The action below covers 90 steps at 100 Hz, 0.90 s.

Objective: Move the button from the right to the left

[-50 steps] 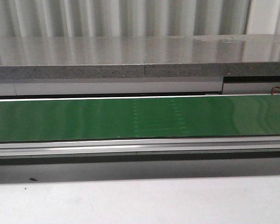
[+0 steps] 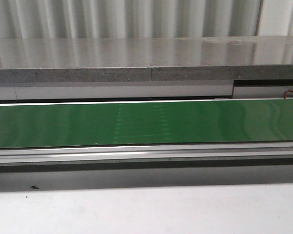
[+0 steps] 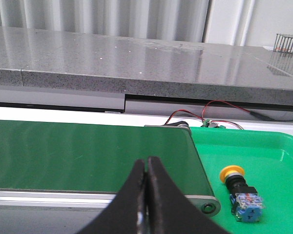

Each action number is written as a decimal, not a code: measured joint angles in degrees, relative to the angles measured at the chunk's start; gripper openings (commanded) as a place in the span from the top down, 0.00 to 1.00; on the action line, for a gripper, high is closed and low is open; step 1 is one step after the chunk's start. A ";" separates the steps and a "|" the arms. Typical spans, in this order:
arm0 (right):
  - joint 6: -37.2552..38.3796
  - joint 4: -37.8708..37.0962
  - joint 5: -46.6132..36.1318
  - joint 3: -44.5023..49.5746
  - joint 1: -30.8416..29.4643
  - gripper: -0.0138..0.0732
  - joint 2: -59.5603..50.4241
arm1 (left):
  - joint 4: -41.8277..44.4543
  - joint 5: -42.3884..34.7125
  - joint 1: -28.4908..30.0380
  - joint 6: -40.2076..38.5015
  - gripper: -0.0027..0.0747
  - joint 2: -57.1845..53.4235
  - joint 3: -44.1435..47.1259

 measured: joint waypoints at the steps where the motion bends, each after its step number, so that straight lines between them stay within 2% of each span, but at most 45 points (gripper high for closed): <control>1: 0.00 0.00 0.00 0.00 0.00 0.92 0.00 | 0.00 0.00 0.00 0.00 0.99 0.00 0.00; 45: 0.00 0.00 2.24 -0.13 0.00 0.92 0.00 | 0.00 0.00 0.00 0.00 0.99 0.00 0.00; 69: 0.00 0.00 21.18 -8.81 0.00 0.92 3.61 | 0.00 0.00 0.00 0.00 0.99 0.00 0.00; 90: 0.00 0.00 30.62 -19.64 0.00 0.92 16.02 | 0.00 0.00 0.00 0.00 0.99 0.00 0.00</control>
